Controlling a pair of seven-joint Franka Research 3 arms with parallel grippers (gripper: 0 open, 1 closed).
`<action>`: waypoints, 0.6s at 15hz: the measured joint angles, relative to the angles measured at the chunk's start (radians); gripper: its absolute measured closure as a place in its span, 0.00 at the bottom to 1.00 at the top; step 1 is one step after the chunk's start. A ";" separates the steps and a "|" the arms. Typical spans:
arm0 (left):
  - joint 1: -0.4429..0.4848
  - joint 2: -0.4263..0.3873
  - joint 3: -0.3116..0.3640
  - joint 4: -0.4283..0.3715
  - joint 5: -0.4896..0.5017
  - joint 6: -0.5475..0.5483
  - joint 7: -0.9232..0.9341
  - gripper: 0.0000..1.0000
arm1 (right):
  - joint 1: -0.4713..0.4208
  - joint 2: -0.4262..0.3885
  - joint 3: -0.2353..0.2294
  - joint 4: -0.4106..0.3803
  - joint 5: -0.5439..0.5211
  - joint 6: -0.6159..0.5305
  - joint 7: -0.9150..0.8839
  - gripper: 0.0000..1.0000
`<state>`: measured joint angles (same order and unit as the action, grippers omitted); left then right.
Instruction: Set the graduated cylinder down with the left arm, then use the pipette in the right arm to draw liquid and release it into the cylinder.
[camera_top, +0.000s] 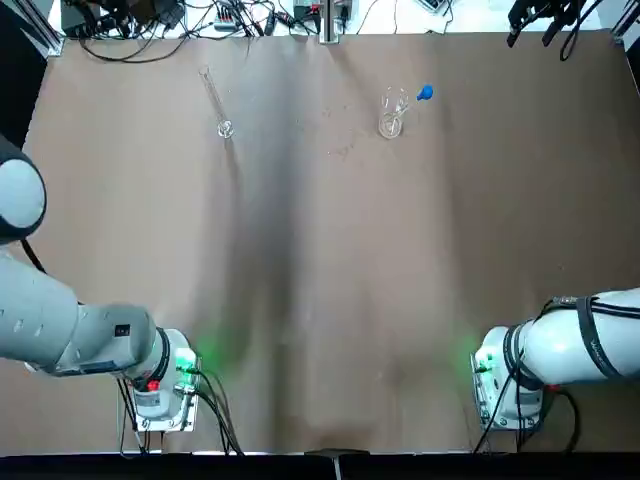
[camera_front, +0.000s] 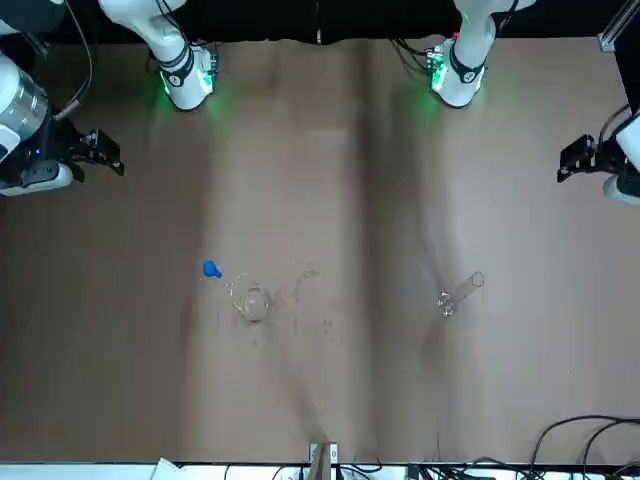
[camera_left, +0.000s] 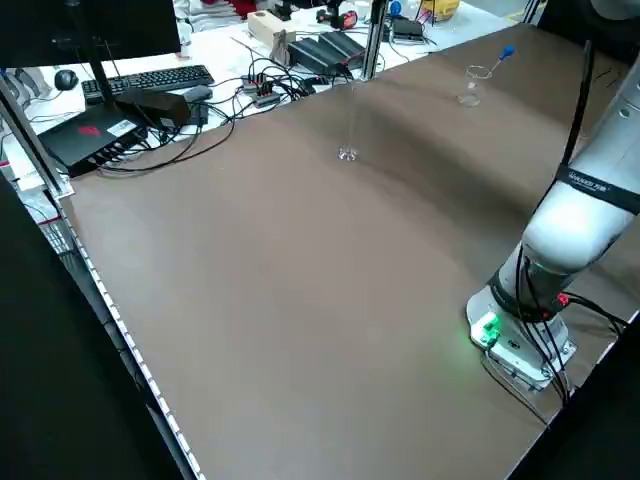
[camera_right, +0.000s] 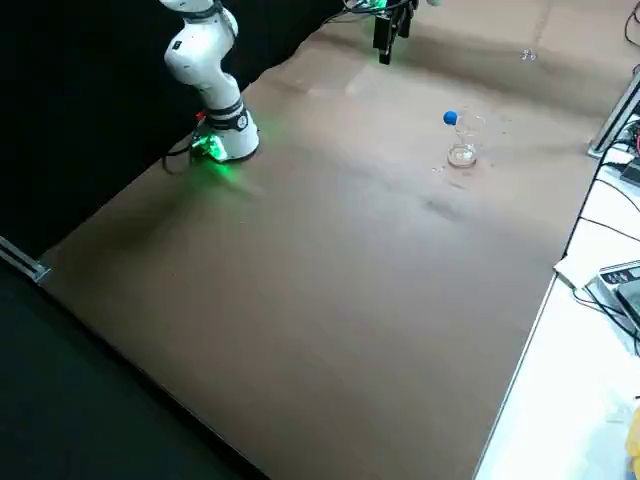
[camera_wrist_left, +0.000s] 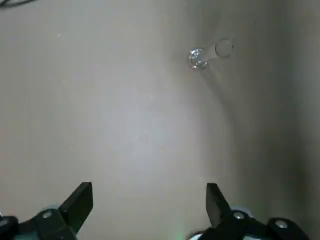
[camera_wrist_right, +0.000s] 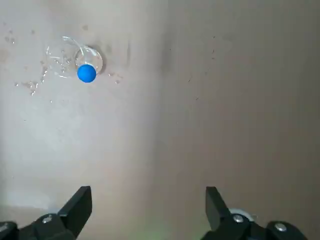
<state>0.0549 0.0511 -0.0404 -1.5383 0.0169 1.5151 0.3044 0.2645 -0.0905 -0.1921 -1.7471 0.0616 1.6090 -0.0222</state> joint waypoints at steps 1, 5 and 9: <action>0.016 0.018 0.000 -0.001 -0.010 0.013 0.079 0.00 | 0.000 0.000 0.000 0.000 0.000 0.000 0.000 0.00; 0.107 0.100 0.001 -0.002 -0.110 0.093 0.336 0.00 | 0.013 0.000 0.002 0.000 0.002 -0.001 -0.002 0.00; 0.173 0.140 0.002 -0.002 -0.286 0.144 0.685 0.00 | 0.081 0.000 0.006 0.000 0.002 -0.001 -0.001 0.00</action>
<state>0.2274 0.1912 -0.0380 -1.5399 -0.2696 1.6590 0.9895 0.3455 -0.0903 -0.1860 -1.7475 0.0640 1.6075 -0.0235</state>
